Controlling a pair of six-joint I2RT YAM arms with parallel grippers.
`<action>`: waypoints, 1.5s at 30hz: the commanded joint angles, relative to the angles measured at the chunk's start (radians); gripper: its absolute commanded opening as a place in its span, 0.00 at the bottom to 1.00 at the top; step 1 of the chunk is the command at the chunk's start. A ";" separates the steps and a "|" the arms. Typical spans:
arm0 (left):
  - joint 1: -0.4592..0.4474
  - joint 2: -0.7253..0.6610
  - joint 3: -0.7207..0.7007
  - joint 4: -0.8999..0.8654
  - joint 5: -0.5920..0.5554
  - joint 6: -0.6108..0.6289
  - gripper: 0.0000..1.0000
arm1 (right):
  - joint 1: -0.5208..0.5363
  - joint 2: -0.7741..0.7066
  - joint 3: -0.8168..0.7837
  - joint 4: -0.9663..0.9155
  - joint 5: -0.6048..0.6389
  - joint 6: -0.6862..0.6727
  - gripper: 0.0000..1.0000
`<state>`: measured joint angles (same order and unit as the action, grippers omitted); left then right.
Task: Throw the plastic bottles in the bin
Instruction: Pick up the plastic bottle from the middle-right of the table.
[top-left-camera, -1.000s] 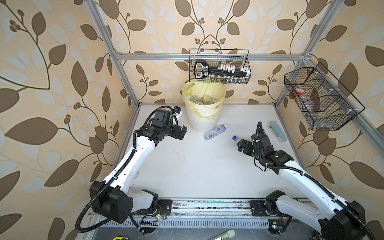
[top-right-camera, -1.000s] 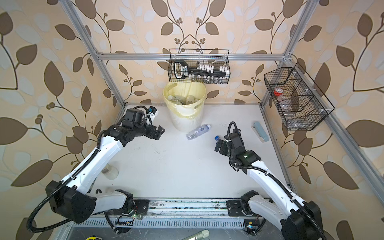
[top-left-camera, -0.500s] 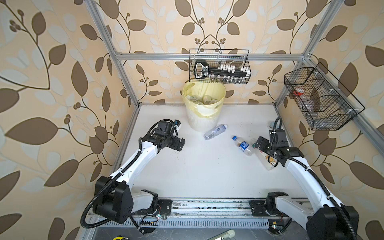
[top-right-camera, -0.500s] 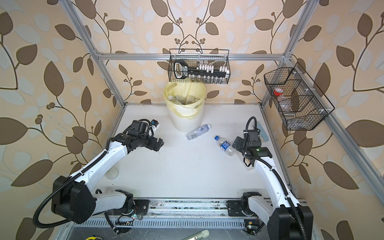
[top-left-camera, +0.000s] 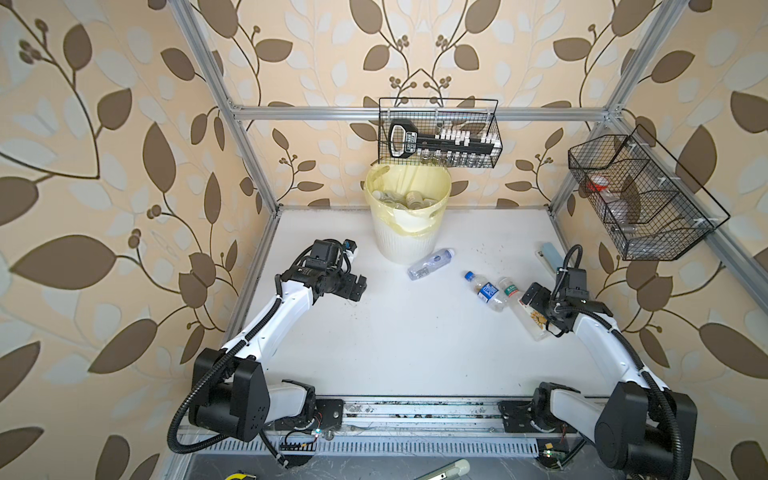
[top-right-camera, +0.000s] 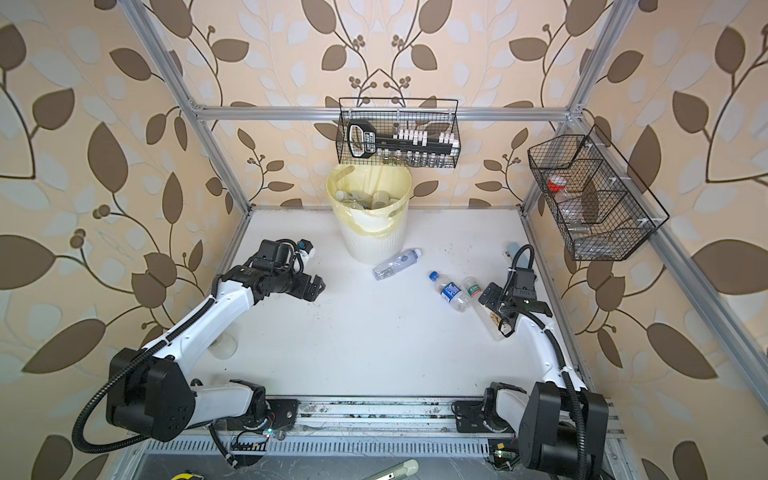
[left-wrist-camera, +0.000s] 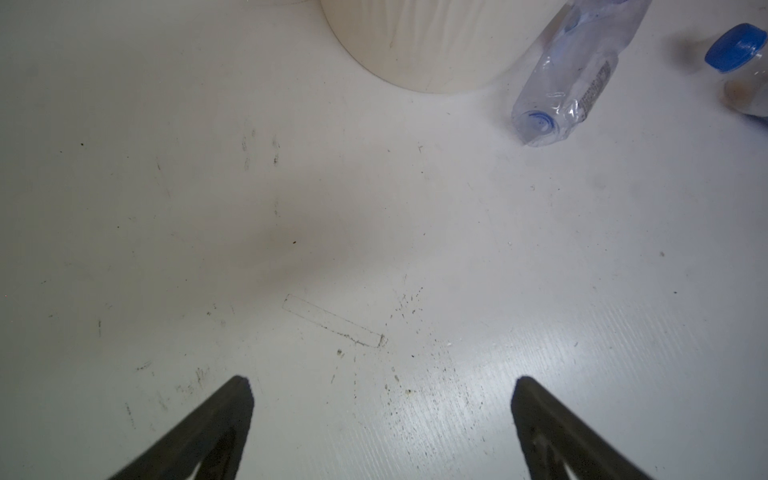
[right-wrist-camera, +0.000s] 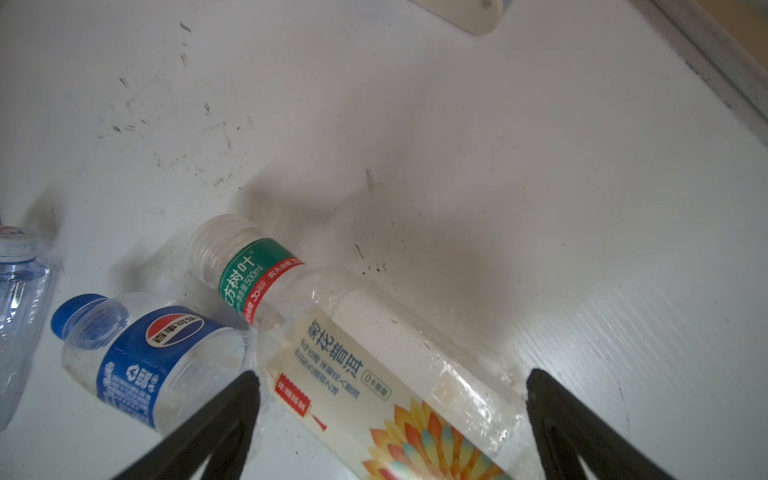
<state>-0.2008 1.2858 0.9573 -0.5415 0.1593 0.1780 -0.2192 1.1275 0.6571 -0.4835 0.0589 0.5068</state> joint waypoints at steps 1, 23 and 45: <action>0.014 0.002 -0.016 0.028 0.031 0.013 0.99 | -0.004 -0.004 -0.035 0.039 -0.021 -0.023 1.00; 0.039 0.020 -0.003 0.012 0.055 0.004 0.99 | 0.078 -0.126 -0.144 0.069 -0.089 -0.013 1.00; 0.092 0.014 0.003 -0.010 0.093 0.003 0.99 | 0.169 -0.047 -0.205 0.127 -0.048 0.018 0.87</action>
<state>-0.1242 1.3048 0.9508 -0.5491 0.2146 0.1772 -0.0628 1.0744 0.4648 -0.3786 -0.0101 0.5148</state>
